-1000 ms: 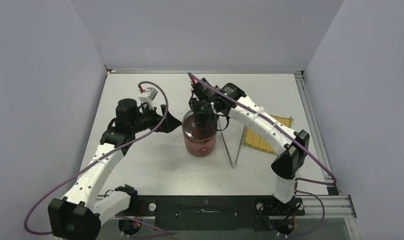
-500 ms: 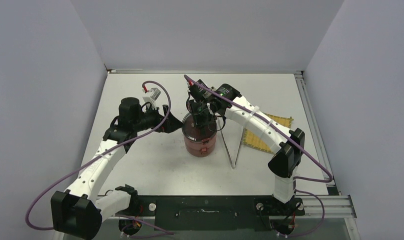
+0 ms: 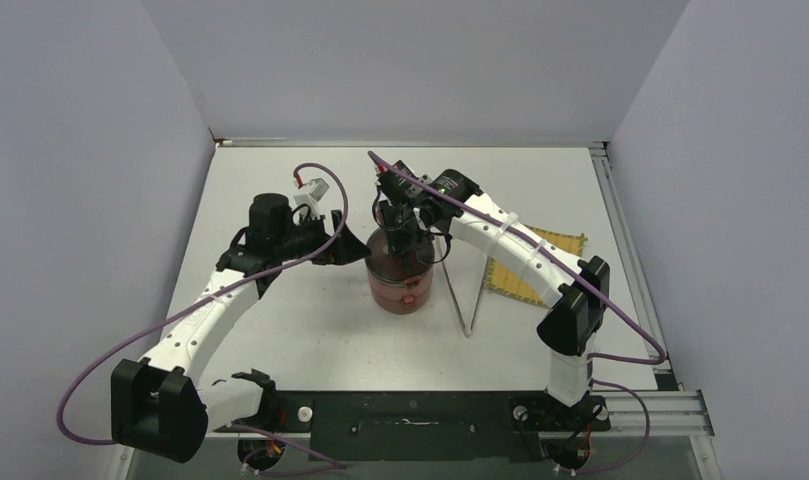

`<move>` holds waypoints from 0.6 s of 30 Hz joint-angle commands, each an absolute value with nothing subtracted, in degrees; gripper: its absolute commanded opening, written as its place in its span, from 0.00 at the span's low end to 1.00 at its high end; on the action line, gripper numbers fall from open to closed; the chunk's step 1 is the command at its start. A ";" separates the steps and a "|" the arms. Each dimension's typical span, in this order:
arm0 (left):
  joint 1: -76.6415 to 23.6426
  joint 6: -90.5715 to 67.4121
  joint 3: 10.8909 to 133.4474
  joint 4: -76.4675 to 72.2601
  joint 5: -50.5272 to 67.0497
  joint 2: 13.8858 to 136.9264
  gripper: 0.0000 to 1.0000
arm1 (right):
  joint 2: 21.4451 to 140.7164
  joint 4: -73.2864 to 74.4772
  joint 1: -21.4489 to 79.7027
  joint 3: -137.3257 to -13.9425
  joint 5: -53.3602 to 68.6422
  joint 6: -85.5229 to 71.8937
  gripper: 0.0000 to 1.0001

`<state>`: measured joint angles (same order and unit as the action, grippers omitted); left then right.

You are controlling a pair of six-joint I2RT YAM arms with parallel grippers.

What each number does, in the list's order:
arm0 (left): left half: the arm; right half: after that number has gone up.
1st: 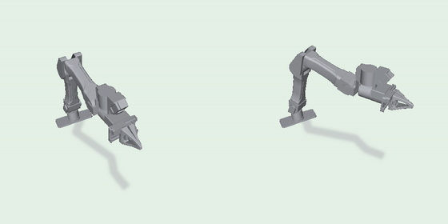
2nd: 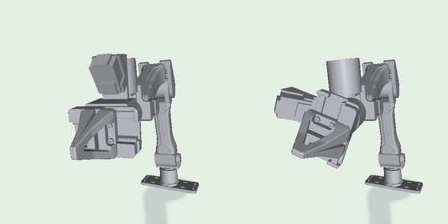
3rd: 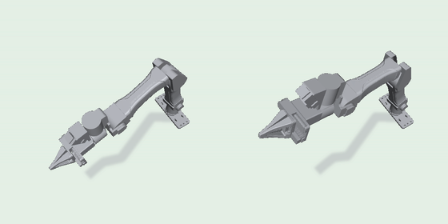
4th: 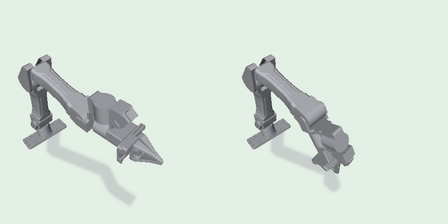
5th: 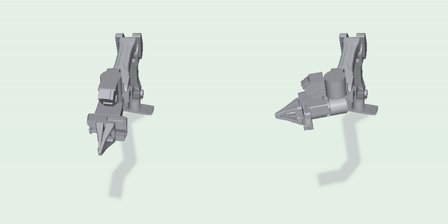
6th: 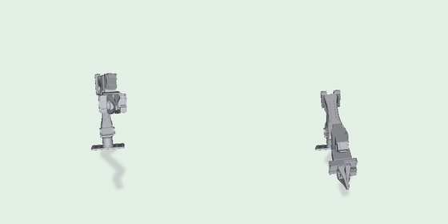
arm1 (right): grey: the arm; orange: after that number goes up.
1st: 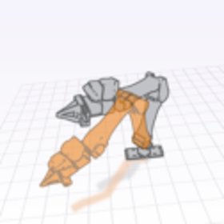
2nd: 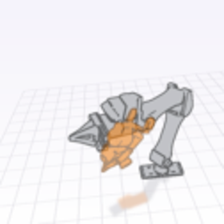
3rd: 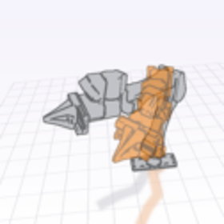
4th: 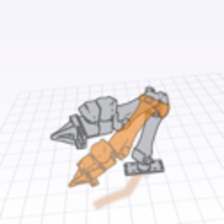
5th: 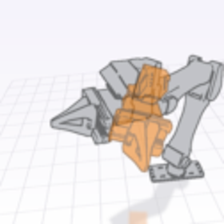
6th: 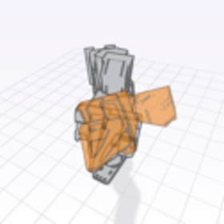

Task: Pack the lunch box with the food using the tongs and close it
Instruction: Place the box lid in the packing box.

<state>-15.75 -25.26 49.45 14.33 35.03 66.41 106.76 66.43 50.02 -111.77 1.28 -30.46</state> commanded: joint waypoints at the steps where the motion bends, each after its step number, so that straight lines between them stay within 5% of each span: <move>1: -16.75 -25.93 51.06 12.38 36.56 67.73 0.76 | 107.58 64.44 50.80 -109.27 0.37 -30.29 0.05; 18: -18.85 -26.94 51.64 13.77 34.91 73.20 0.63 | 105.41 60.38 50.80 -102.64 -2.64 -31.78 0.07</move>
<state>-18.44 -26.63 49.65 14.39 35.46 71.92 104.31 60.14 50.22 -106.15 0.16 -31.05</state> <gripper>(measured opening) 0.659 0.296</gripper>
